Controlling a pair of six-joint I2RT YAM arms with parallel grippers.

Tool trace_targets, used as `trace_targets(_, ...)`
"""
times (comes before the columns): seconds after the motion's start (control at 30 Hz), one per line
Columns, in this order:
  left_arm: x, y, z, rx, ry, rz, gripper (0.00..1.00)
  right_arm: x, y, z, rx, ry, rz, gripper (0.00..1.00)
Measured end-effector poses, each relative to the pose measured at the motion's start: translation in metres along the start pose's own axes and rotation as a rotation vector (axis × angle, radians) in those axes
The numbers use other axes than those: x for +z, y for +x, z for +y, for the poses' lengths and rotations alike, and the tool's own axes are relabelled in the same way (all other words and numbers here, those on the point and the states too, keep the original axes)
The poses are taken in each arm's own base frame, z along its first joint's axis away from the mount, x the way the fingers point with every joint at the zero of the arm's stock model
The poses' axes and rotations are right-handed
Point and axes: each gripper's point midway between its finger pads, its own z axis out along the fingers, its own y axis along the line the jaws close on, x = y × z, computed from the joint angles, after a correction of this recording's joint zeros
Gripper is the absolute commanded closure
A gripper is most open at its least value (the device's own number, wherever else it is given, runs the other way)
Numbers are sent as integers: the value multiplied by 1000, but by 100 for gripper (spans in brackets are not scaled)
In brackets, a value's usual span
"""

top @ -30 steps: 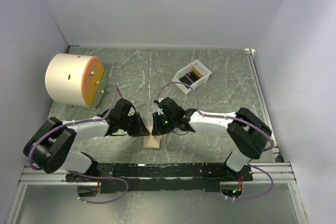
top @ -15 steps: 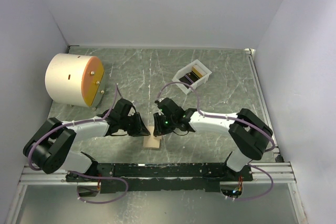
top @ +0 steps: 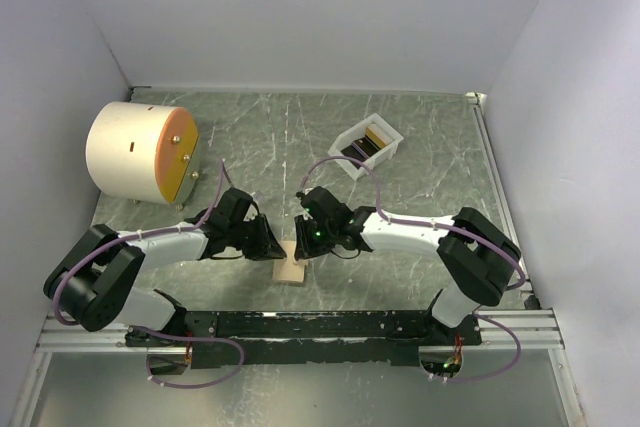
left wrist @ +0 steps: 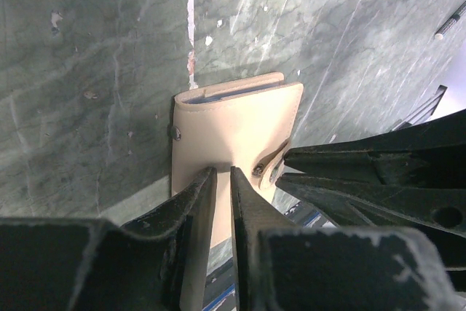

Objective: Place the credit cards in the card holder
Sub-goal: Close the card holder at the center of the board.

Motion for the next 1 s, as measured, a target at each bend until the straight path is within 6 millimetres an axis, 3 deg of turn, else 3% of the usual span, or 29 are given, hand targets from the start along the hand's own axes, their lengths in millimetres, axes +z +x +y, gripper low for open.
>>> trace_targets(1.0,0,0,0,0,-4,-6,72,7,5,6,24,-31,11,86)
